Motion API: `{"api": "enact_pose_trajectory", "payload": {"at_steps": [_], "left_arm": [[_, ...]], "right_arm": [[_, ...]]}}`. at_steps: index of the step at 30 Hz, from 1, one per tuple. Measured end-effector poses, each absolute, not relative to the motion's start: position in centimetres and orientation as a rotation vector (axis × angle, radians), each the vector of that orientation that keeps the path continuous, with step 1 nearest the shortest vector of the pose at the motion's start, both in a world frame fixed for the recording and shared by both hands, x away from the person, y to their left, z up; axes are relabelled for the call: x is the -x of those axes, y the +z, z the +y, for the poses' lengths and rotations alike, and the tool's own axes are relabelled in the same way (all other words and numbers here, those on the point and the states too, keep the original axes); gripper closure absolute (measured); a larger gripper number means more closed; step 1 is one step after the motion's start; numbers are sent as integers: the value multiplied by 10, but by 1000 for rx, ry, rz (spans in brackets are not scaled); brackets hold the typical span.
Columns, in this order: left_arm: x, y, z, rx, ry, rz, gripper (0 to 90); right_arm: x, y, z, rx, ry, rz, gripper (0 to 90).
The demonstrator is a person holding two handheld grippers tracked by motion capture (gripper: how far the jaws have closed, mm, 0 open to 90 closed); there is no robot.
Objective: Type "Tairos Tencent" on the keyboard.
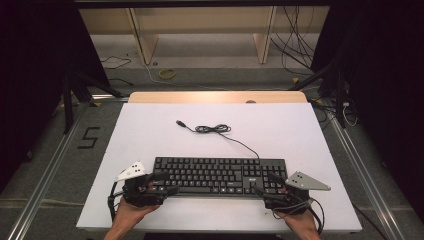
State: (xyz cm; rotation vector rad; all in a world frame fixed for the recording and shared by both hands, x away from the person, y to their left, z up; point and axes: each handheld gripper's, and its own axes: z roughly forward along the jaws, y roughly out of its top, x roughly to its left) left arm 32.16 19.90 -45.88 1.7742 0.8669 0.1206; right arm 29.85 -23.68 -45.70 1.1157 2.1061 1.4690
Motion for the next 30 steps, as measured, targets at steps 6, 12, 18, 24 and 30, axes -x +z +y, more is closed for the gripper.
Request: {"api": "enact_pose_trajectory", "payload": {"at_steps": [6, 12, 18, 24, 30], "left_arm": [[-322, -459, 199, -1775, 121, 869, 248], [-322, -459, 199, -1775, 121, 875, 249], [-324, -460, 200, -1777, 129, 883, 250], [-324, -460, 200, -1776, 135, 888, 250], [-326, -460, 202, -1768, 133, 901, 250]], "right_arm": [[-299, -457, -235, -1117, 1470, 2109, 287], [-300, -457, -233, -1114, 1472, 2115, 289], [-302, -456, -230, -1115, 1468, 2132, 291], [-305, -452, -221, -1093, 1477, 2152, 292], [-310, -449, -210, -1070, 1468, 2188, 302]]}}
